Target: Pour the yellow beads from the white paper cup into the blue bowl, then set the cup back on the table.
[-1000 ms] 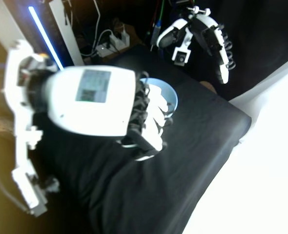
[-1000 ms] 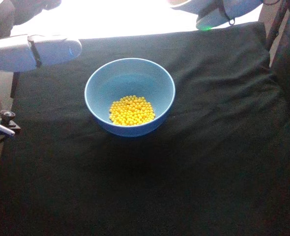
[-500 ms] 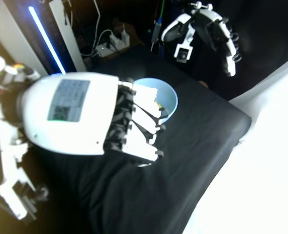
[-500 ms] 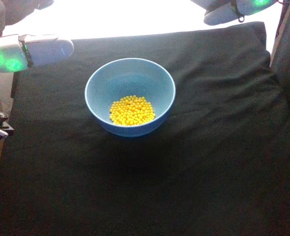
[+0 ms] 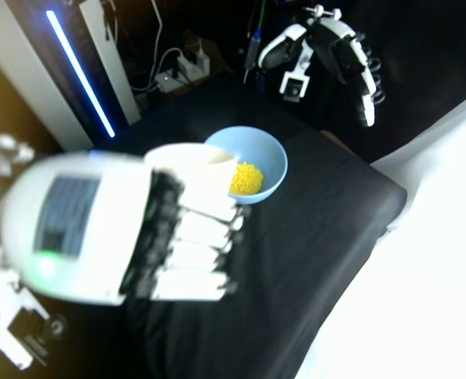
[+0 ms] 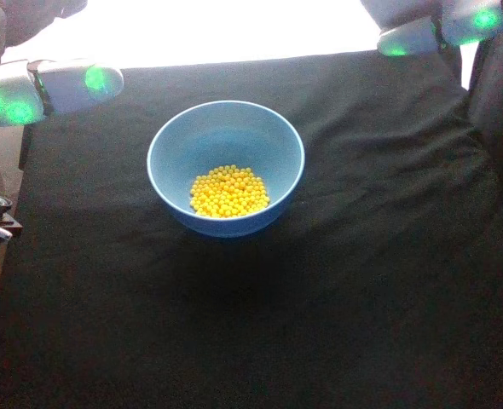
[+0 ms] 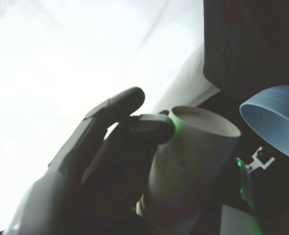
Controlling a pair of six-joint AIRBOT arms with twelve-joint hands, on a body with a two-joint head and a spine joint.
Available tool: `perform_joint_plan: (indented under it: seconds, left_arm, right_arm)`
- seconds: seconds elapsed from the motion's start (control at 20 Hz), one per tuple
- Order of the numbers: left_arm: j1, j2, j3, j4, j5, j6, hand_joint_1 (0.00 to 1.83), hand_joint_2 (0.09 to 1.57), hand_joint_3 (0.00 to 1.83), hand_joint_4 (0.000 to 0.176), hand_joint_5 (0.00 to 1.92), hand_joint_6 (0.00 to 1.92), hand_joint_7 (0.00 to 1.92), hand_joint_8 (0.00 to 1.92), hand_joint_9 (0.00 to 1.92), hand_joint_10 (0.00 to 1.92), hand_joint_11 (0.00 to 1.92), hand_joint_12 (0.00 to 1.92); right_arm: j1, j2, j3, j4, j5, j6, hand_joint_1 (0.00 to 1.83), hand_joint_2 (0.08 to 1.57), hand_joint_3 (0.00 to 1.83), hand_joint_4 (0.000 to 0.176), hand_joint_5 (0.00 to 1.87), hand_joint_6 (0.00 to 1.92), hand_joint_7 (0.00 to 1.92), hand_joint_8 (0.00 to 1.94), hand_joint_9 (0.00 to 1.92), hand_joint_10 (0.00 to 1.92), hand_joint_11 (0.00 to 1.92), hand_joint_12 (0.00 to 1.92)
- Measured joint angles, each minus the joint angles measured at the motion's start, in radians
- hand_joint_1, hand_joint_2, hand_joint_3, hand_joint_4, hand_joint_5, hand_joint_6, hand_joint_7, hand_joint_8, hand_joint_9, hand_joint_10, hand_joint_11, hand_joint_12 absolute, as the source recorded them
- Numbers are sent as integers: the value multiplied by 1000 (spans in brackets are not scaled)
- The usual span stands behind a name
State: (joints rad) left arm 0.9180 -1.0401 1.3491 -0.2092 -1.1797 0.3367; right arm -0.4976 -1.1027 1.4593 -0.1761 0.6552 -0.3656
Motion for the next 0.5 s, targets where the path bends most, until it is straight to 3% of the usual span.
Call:
perform_joint_plan:
  seconds: [0.05, 0.1, 0.2, 0.25, 0.3, 0.35, 0.4, 0.45, 0.5]
  left_arm:
    - [0, 0, 0, -1, 0, 0, 611, 714, 0, 0, 210, 3, 336, 4, 358, 7, 274, 139]
    - [0, 0, 0, -1, 0, 0, 620, 718, 1, 0, 208, 2, 332, 2, 351, 3, 264, 133]
    - [6, 1, -1, -5, -4, 0, 608, 720, 2, 0, 216, 4, 334, 3, 353, 4, 265, 131]
    - [10, 2, -6, -7, -7, -1, 605, 721, 2, 0, 221, 6, 343, 6, 360, 7, 272, 134]
    - [16, 2, -6, -7, -11, -2, 605, 721, 2, 0, 220, 5, 340, 4, 353, 4, 269, 132]
    - [19, 3, -6, -12, -14, -3, 599, 721, 2, 0, 223, 6, 345, 6, 357, 5, 273, 132]
    - [21, 5, -7, -16, -16, -5, 591, 723, 3, 0, 216, 2, 339, 3, 356, 4, 275, 132]
    - [21, 9, -12, -25, -18, -6, 603, 727, 4, 0, 211, 0, 338, 2, 358, 4, 271, 129]
    - [21, 10, -12, -26, -21, -6, 605, 721, 1, 0, 218, 3, 348, 5, 365, 7, 275, 129]
  right_arm:
    - [-31, 0, 4, 34, 19, 0, 1256, 1090, 0, 0, 991, 814, 1117, 919, 1186, 378, 669, 1305]
    - [-61, 1, 6, 74, 33, -2, 1234, 1092, 1, 0, 1029, 832, 1058, 941, 1056, 329, 502, 1313]
    - [-99, 5, 6, 130, 45, -3, 1229, 1106, 2, 2, 1070, 852, 949, 1030, 972, 262, 422, 1223]
    - [-113, 5, 6, 154, 60, -4, 1228, 1112, 4, 0, 1038, 828, 956, 1098, 961, 362, 406, 1267]
    - [-132, 6, 6, 190, 89, -3, 1347, 1088, 9, 0, 1067, 730, 1045, 956, 906, 1032, 492, 1239]
    - [-157, 6, 6, 227, 123, -3, 1378, 1085, 0, 0, 1025, 734, 1087, 890, 940, 1156, 582, 1240]
    - [-182, 6, 4, 256, 149, -3, 1270, 1101, 7, 0, 983, 831, 1052, 1007, 939, 875, 604, 1232]
    - [-212, 5, 1, 289, 168, -3, 1239, 1112, 0, 0, 988, 853, 1019, 1052, 991, 721, 679, 1196]
    - [-235, 5, 1, 314, 180, -3, 1239, 1111, 0, 0, 1005, 799, 1006, 1101, 1028, 724, 754, 1240]
